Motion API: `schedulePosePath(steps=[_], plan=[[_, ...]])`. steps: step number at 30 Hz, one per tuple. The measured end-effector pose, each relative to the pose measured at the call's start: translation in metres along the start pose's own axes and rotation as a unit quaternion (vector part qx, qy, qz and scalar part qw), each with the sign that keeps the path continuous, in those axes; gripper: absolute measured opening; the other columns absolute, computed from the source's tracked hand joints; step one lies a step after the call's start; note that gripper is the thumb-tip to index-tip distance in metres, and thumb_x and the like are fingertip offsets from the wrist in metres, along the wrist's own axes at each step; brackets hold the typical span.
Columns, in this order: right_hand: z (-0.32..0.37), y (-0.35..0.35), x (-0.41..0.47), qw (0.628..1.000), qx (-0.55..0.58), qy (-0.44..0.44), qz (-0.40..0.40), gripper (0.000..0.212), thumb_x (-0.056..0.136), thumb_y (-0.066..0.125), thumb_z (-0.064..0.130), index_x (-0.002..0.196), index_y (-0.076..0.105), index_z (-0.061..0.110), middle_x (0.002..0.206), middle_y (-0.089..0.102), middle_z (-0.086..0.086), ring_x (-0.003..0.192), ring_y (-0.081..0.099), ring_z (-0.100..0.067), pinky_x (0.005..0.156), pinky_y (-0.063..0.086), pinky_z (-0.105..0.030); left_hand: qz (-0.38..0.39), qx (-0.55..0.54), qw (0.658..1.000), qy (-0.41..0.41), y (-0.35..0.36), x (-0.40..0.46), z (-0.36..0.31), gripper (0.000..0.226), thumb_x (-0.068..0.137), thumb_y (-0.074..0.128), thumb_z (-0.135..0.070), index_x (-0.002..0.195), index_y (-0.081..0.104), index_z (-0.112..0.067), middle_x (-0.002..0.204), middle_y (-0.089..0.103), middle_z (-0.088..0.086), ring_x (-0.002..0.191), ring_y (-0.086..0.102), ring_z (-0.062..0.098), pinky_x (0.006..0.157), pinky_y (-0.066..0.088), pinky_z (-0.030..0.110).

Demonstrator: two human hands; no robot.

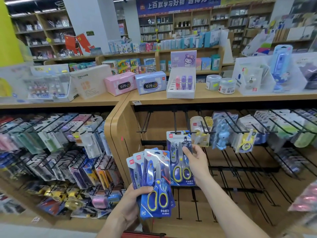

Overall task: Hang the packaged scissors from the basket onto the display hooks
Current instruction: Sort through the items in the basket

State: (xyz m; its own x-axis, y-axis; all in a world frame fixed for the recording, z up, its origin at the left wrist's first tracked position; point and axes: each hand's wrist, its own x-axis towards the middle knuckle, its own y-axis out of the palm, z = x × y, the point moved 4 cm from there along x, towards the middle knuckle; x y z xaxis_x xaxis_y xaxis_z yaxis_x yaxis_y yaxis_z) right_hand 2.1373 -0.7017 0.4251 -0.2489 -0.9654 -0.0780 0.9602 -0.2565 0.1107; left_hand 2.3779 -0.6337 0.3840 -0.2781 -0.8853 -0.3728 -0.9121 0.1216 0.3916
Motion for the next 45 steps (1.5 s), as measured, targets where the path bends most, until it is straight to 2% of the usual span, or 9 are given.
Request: schedulePosePath(steps=[9, 13, 20, 24, 29, 34, 37, 42, 45], plan=[[-0.005, 0.009, 0.017, 1.0, 0.004, 0.008, -0.027, 0.011, 0.103, 0.065, 0.028, 0.108, 0.062, 0.018, 0.108, 0.075, 0.002, 0.102, 0.072, -0.016, 0.086, 0.059, -0.039, 0.008, 0.004, 1.0, -0.007, 0.002, 0.002, -0.004, 0.101, 0.045, 0.104, -0.016, 0.134, 0.059, 0.0, 0.127, 0.07, 0.031, 0.099, 0.075, 0.044, 0.078, 0.064, 0.048], [-0.001, 0.013, 0.033, 1.0, -0.018, 0.017, -0.016, 0.016, 0.104, 0.063, 0.024, 0.112, 0.059, 0.011, 0.1, 0.068, 0.005, 0.088, 0.064, -0.003, 0.06, 0.049, -0.012, 0.016, 0.008, 1.0, -0.01, 0.003, 0.006, -0.005, 0.089, 0.056, 0.093, -0.011, 0.136, 0.057, 0.001, 0.127, 0.069, 0.031, 0.102, 0.074, 0.044, 0.082, 0.064, 0.05], [-0.013, 0.021, 0.069, 0.998, -0.025, 0.051, -0.029, 0.017, 0.104, 0.063, 0.029, 0.108, 0.062, 0.012, 0.106, 0.072, -0.004, 0.099, 0.067, -0.019, 0.081, 0.056, -0.032, 0.033, 0.019, 0.999, -0.02, 0.004, 0.01, -0.007, 0.086, 0.054, 0.093, -0.011, 0.132, 0.059, 0.001, 0.123, 0.071, 0.031, 0.097, 0.075, 0.042, 0.077, 0.064, 0.047], [-0.034, 0.023, 0.13, 0.993, -0.016, 0.105, -0.045, 0.068, 0.09, 0.075, 0.05, 0.14, 0.057, 0.007, 0.138, 0.064, -0.009, 0.128, 0.059, -0.031, 0.11, 0.048, -0.048, 0.029, 0.025, 0.999, -0.024, 0.004, 0.015, -0.008, 0.087, 0.054, 0.094, -0.011, 0.132, 0.059, 0.002, 0.123, 0.071, 0.03, 0.099, 0.075, 0.043, 0.08, 0.064, 0.049], [-0.01, 0.032, 0.144, 0.989, -0.017, 0.141, -0.047, 0.044, 0.1, 0.068, 0.034, 0.136, 0.059, 0.009, 0.132, 0.059, -0.006, 0.121, 0.056, -0.025, 0.091, 0.041, -0.032, 0.026, 0.032, 0.999, -0.008, 0.008, 0.023, -0.015, 0.084, 0.057, 0.094, -0.013, 0.131, 0.059, -0.001, 0.124, 0.072, 0.027, 0.102, 0.074, 0.042, 0.083, 0.063, 0.049], [-0.01, 0.016, 0.128, 0.986, -0.08, 0.111, -0.098, 0.058, 0.099, 0.069, 0.035, 0.141, 0.054, -0.002, 0.145, 0.058, -0.015, 0.131, 0.056, -0.033, 0.109, 0.046, -0.044, 0.029, 0.04, 0.999, -0.001, 0.013, 0.025, -0.018, 0.08, 0.057, 0.094, -0.017, 0.128, 0.061, -0.004, 0.124, 0.073, 0.025, 0.102, 0.075, 0.039, 0.087, 0.063, 0.049], [-0.008, 0.007, 0.064, 0.989, -0.084, 0.062, -0.102, 0.043, 0.1, 0.068, 0.029, 0.138, 0.061, 0.01, 0.139, 0.064, -0.008, 0.127, 0.06, -0.026, 0.109, 0.048, -0.044, 0.032, 0.05, 0.998, 0.003, 0.014, 0.026, -0.015, 0.082, 0.058, 0.095, -0.02, 0.13, 0.059, -0.004, 0.125, 0.072, 0.025, 0.105, 0.074, 0.04, 0.09, 0.062, 0.05], [-0.011, 0.014, -0.05, 0.996, -0.039, 0.062, 0.043, 0.04, 0.082, 0.078, 0.049, 0.106, 0.072, 0.018, 0.097, 0.079, -0.001, 0.087, 0.075, -0.014, 0.071, 0.056, -0.026, 0.032, 0.042, 0.999, 0.0, 0.016, 0.026, -0.012, 0.078, 0.06, 0.093, -0.017, 0.13, 0.06, -0.004, 0.124, 0.073, 0.025, 0.102, 0.075, 0.038, 0.088, 0.063, 0.048], [-0.016, 0.017, -0.064, 0.997, -0.029, 0.069, 0.037, 0.049, 0.068, 0.091, 0.035, 0.106, 0.07, 0.013, 0.095, 0.078, -0.01, 0.084, 0.077, -0.024, 0.065, 0.06, -0.028, 0.048, 0.04, 0.998, 0.007, 0.019, 0.026, -0.01, 0.073, 0.066, 0.092, -0.016, 0.132, 0.063, -0.005, 0.127, 0.071, 0.027, 0.106, 0.073, 0.04, 0.091, 0.061, 0.049]])
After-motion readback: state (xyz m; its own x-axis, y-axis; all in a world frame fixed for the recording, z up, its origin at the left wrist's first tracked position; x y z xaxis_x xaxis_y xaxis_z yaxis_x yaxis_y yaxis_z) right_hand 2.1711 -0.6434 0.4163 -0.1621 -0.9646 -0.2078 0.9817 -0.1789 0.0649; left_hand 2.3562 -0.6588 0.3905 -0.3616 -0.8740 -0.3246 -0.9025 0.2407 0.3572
